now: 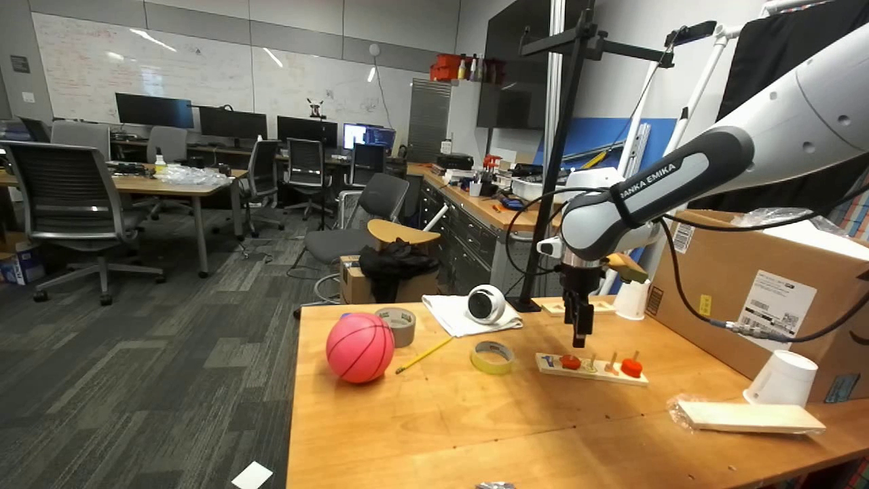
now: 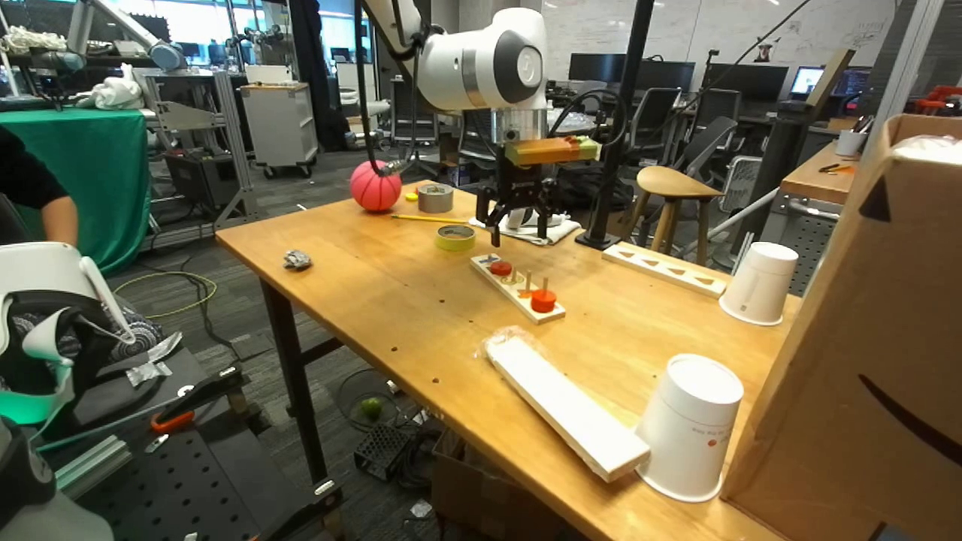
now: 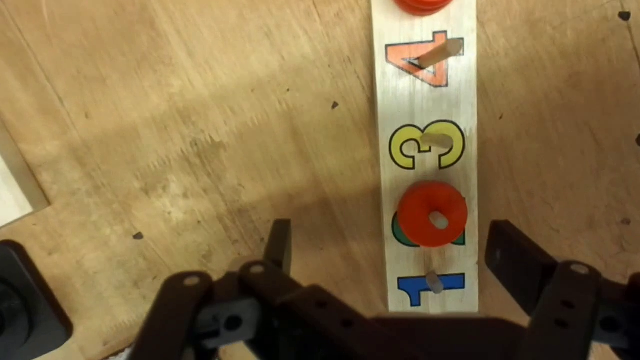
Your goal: Move one right block to the first right position, then the left block, then the remaining block to the first right position
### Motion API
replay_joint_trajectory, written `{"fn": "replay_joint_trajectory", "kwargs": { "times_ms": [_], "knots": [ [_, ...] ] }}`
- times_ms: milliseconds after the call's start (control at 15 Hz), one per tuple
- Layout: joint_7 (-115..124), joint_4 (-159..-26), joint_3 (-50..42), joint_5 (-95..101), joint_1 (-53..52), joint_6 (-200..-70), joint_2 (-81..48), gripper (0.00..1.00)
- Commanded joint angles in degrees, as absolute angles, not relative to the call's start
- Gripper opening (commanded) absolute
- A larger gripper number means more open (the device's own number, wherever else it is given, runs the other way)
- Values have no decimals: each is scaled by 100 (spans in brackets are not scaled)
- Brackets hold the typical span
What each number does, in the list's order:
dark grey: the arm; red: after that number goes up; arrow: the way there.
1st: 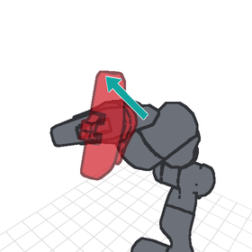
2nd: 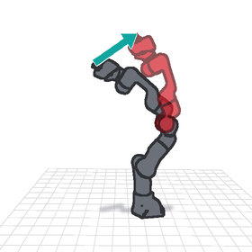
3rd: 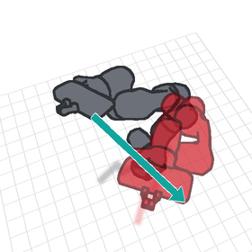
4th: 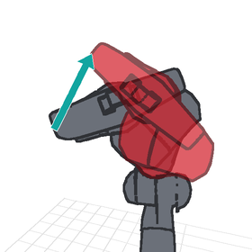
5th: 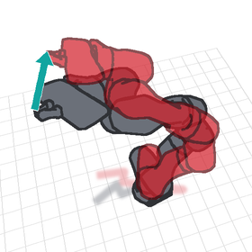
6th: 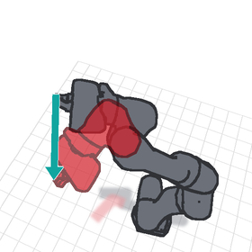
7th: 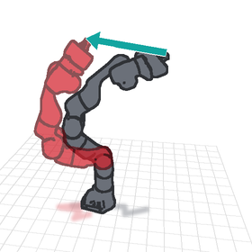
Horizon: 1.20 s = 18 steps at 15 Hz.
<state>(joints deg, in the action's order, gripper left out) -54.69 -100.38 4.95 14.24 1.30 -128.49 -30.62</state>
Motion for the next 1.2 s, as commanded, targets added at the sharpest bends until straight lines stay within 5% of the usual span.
{"fn": "replay_joint_trajectory", "kwargs": {
  "times_ms": [0,1133],
  "knots": [
    [-6188,-9898,740,844,485,-12946,-3204,100],
    [-6614,-10643,592,692,224,-13525,-2890,100]
  ]
}}
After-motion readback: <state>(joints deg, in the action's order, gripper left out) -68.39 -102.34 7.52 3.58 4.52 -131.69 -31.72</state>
